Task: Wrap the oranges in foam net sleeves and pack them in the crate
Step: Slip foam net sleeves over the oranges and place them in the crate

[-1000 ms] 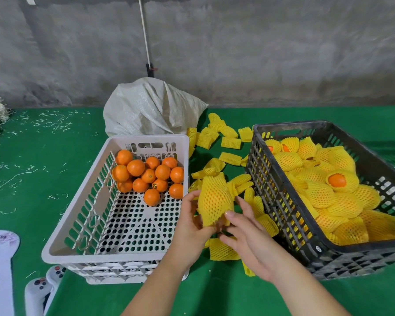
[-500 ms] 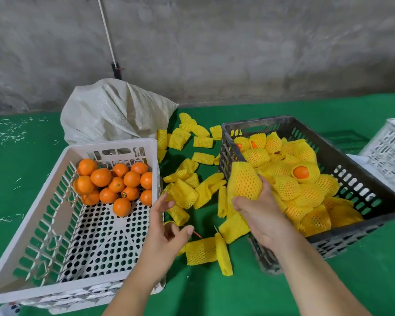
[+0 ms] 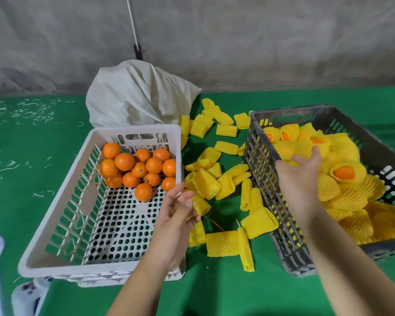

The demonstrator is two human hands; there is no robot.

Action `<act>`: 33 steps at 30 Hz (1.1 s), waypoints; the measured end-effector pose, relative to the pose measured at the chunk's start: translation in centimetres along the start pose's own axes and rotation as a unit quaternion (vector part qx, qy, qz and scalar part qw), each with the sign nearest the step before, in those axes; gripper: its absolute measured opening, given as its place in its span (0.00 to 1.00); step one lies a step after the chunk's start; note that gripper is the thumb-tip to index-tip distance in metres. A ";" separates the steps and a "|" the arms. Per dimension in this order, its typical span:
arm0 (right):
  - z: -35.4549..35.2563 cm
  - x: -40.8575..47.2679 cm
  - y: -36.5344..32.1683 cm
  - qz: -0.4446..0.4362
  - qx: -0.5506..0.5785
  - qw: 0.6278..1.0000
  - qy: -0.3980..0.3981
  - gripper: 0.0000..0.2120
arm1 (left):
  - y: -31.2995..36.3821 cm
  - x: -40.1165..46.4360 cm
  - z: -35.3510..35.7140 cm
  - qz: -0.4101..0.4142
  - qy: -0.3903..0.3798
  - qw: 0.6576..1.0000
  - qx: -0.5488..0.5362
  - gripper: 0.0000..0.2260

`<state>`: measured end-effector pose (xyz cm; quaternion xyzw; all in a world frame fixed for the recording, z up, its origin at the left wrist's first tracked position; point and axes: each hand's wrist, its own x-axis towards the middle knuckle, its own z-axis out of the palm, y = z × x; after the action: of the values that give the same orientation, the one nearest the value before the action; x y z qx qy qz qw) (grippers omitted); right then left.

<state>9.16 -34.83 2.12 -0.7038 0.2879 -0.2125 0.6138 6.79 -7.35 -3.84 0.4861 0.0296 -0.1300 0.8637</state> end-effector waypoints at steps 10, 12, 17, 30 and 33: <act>5.4 -5.3 14.4 0.103 -0.567 0.660 -0.482 0.20 | 0.3 12.1 -7.3 -0.013 0.006 0.737 0.676 0.26; 5.1 -6.0 16.1 0.099 -0.578 0.640 -0.497 0.32 | -1.4 13.8 -8.5 -0.115 -0.054 0.577 0.807 0.43; 5.7 -5.2 15.8 0.059 -0.436 0.810 -0.389 0.31 | -2.6 16.8 -9.8 -0.141 -0.061 0.521 0.840 0.52; 7.4 -6.8 16.7 0.052 -0.448 0.793 -0.409 0.45 | -4.1 17.6 -11.2 -0.114 0.060 0.716 0.686 0.26; 7.9 -7.7 17.3 0.038 -0.413 0.847 -0.334 0.27 | -2.3 17.0 -10.6 -0.195 0.111 0.793 0.566 0.20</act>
<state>6.12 -25.25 -15.78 -0.9091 0.1536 0.1974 0.3332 23.43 -2.85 -14.30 0.8832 0.1403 -0.2343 0.3813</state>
